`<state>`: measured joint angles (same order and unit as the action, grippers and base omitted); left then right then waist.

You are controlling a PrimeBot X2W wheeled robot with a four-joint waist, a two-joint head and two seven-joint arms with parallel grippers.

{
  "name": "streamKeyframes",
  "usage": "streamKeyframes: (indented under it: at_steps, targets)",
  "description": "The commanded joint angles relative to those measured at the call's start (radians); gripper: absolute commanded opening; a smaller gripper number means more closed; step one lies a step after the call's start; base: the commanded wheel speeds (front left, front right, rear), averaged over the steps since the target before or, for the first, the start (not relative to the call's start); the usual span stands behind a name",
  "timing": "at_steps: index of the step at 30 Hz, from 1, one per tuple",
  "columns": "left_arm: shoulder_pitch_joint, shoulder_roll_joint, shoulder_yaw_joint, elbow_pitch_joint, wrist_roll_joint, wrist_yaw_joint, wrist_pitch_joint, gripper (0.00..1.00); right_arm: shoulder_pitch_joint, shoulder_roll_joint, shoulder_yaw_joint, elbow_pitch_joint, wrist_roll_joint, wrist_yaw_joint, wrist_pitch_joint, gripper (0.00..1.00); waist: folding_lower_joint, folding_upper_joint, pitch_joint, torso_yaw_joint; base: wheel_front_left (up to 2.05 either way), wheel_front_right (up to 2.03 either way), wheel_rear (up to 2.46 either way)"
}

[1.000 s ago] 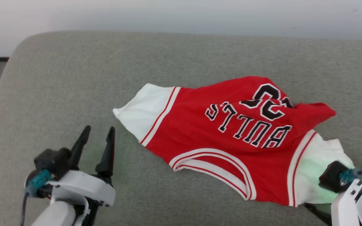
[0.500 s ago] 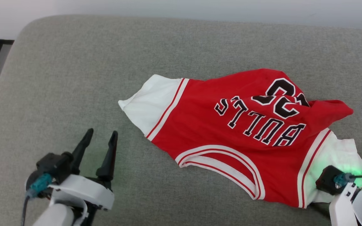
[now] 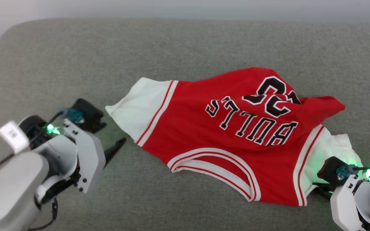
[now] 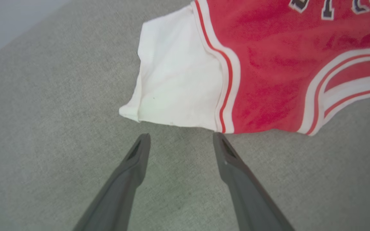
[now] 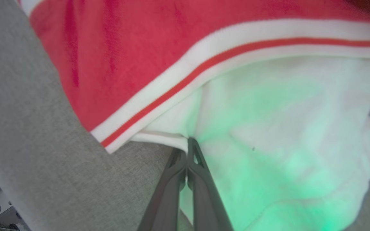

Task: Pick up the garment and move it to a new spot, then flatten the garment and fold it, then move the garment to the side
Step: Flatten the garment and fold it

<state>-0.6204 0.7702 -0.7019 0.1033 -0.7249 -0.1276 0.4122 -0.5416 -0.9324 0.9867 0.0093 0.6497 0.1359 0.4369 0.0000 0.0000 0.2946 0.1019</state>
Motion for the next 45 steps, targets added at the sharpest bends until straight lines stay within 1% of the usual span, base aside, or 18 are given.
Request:
streamKeyframes:
  at_steps: [1, 5, 9, 15, 19, 20, 21, 22, 23, 27, 31, 33, 36, 40, 42, 43, 45]
  targets:
    - [-0.027, 0.011, -0.03, -0.009, -0.031, -0.003, 0.04, 1.0, -0.01, -0.001, 0.011, 0.028, -0.008, -0.009, 0.009, 0.0, 0.0, 0.0, 0.017, -0.017, 0.0, 0.0, 0.0]
    - [-0.14, 0.042, -0.117, -0.011, -0.149, -0.003, 0.169, 1.0, -0.044, 0.009, 0.026, 0.03, -0.009, -0.011, 0.006, 0.0, 0.0, 0.0, 0.046, -0.039, 0.0, 0.0, 0.0]
    - [-0.225, 0.037, -0.189, 0.022, -0.223, -0.003, 0.218, 1.0, -0.062, 0.013, 0.046, 0.044, -0.007, -0.013, 0.003, 0.0, 0.0, 0.0, 0.072, -0.053, 0.0, 0.0, 0.0]
    - [-0.299, 0.016, -0.275, 0.137, -0.289, -0.003, 0.225, 1.0, -0.08, 0.016, 0.059, 0.062, -0.005, -0.015, -0.006, 0.0, 0.0, 0.0, 0.094, -0.069, 0.0, 0.0, 0.0]
    - [-0.312, -0.006, -0.327, 0.212, -0.339, -0.003, 0.23, 1.0, -0.09, 0.016, 0.057, 0.068, -0.002, -0.017, -0.012, 0.0, 0.0, 0.0, 0.106, -0.075, 0.0, 0.0, 0.0]
    - [-0.317, -0.01, -0.343, 0.222, -0.347, -0.003, 0.228, 0.97, -0.091, 0.017, 0.056, 0.068, -0.001, -0.017, -0.014, 0.0, 0.0, 0.0, 0.109, -0.077, 0.0, 0.0, 0.0]
    - [-0.321, -0.014, -0.355, 0.232, -0.352, -0.003, 0.218, 0.76, -0.091, 0.018, 0.054, 0.068, -0.001, -0.017, -0.015, 0.0, 0.0, 0.0, 0.111, -0.078, 0.0, 0.0, 0.0]
    - [-0.324, -0.019, -0.367, 0.241, -0.36, -0.001, 0.21, 0.43, -0.093, 0.019, 0.052, 0.068, 0.0, -0.019, -0.017, 0.0, 0.0, 0.0, 0.113, -0.079, 0.0, 0.0, 0.0]
    - [-0.324, -0.024, -0.38, 0.247, -0.373, -0.002, 0.207, 0.0, -0.093, 0.021, 0.048, 0.07, 0.001, -0.02, -0.018, 0.0, 0.0, 0.0, 0.113, -0.08, 0.0, 0.0, 0.0]
    - [-0.332, -0.029, -0.411, 0.26, -0.417, -0.002, 0.172, 0.0, -0.086, 0.026, 0.009, 0.073, 0.015, -0.021, -0.049, 0.0, 0.0, 0.0, 0.107, -0.082, 0.0, 0.0, 0.0]
    - [-0.344, -0.019, -0.404, 0.27, -0.46, -0.002, 0.1, 0.0, -0.065, 0.023, -0.104, 0.074, 0.043, -0.021, -0.127, 0.0, 0.0, 0.0, 0.082, -0.079, 0.0, 0.0, 0.0]
    - [-0.338, -0.01, -0.374, 0.268, -0.515, -0.002, 0.053, 0.0, -0.026, 0.029, -0.167, 0.06, 0.059, -0.008, -0.175, 0.0, 0.0, 0.0, 0.064, -0.08, 0.0, 0.0, 0.0]
    - [-0.325, 0.006, -0.323, 0.236, -0.605, -0.002, -0.018, 0.0, 0.015, 0.04, -0.273, 0.036, 0.064, -0.006, -0.22, 0.0, 0.0, 0.0, 0.036, -0.086, 0.0, 0.0, 0.0]
    - [-0.302, 0.008, -0.226, 0.145, -0.776, -0.002, -0.092, 0.0, 0.062, 0.052, -0.406, -0.008, 0.07, -0.006, -0.223, 0.0, 0.0, 0.0, 0.012, -0.092, 0.0, 0.0, 0.0]
    - [-0.305, 0.003, -0.179, 0.112, -0.839, -0.002, -0.114, 0.0, 0.068, 0.068, -0.456, -0.025, 0.083, -0.006, -0.216, 0.0, 0.0, 0.0, 0.012, -0.095, 0.0, 0.0, 0.0]
    - [-0.315, -0.001, -0.164, 0.11, -0.851, -0.002, -0.126, 0.0, 0.063, 0.086, -0.481, -0.026, 0.102, -0.006, -0.213, 0.0, 0.0, 0.0, 0.014, -0.097, 0.0, 0.0, 0.0]
    - [-0.34, -0.032, -0.132, 0.127, -0.882, -0.002, -0.149, 0.0, 0.035, 0.111, -0.516, -0.015, 0.127, -0.006, -0.207, 0.0, 0.0, 0.0, 0.023, -0.098, 0.0, 0.0, 0.0]
